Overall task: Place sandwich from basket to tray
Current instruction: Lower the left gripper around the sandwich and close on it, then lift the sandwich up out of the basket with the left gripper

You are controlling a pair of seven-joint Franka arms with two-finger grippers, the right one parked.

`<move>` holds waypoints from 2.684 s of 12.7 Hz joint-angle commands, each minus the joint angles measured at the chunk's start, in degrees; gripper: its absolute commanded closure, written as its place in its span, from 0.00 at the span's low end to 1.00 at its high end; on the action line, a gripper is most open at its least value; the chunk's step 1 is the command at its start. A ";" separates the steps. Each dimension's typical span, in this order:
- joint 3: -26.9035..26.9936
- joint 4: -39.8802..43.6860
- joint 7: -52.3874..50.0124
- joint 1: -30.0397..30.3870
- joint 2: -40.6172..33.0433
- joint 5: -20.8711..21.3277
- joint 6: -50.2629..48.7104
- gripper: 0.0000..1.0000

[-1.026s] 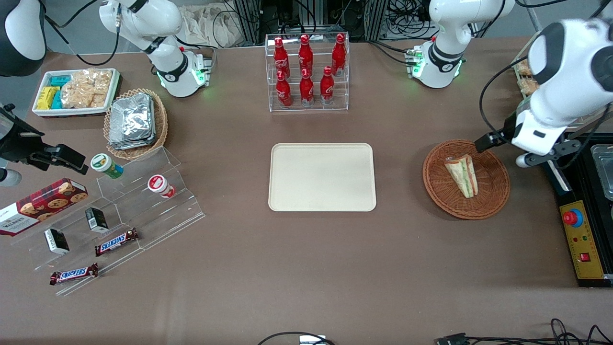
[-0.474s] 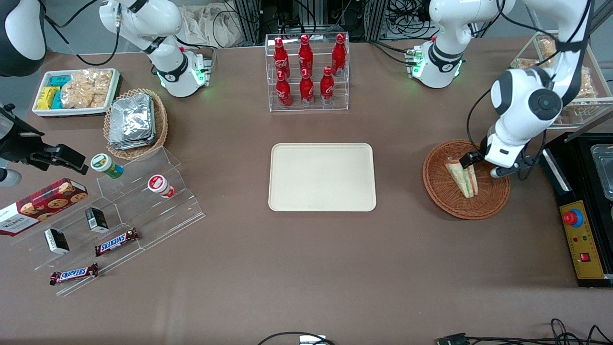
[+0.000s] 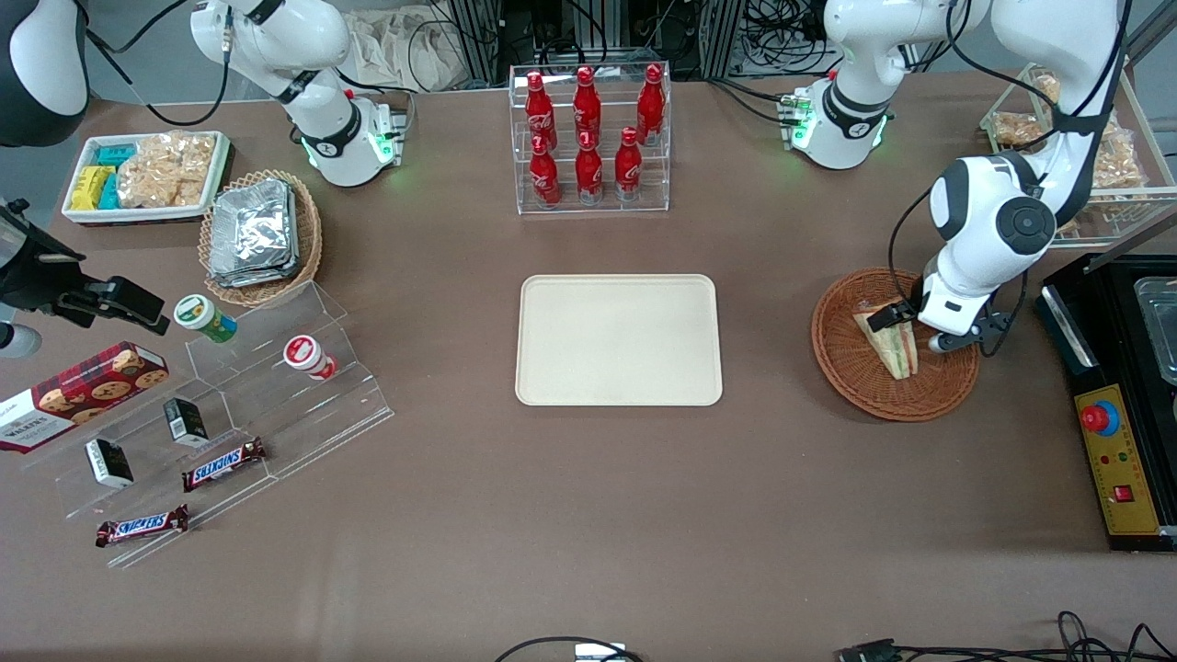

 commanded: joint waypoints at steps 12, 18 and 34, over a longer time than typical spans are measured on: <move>0.17 5.76 -0.20 -2.11 -0.94 1.52 -5.83 0.00; 0.17 4.79 -0.73 -2.02 4.68 1.17 -2.15 0.00; -0.19 19.33 1.28 -2.37 -10.69 0.47 -36.61 1.00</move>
